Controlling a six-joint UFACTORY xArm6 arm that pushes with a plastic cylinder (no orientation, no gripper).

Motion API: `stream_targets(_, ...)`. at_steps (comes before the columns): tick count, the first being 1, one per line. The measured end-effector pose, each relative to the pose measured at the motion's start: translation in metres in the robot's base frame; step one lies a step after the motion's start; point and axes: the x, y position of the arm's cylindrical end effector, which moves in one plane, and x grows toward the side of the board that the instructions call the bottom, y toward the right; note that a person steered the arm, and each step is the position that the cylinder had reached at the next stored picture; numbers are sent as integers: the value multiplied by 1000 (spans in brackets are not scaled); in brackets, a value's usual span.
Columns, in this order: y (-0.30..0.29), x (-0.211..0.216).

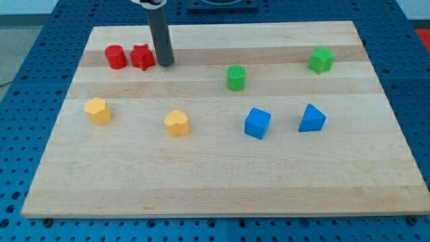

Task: Move the green circle to the top of the triangle

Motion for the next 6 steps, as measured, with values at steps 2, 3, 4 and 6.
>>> stream_targets(2, -30, 0)
stream_targets(3, -13, 27)
stream_targets(4, 0, 69)
stream_targets(6, 101, 49)
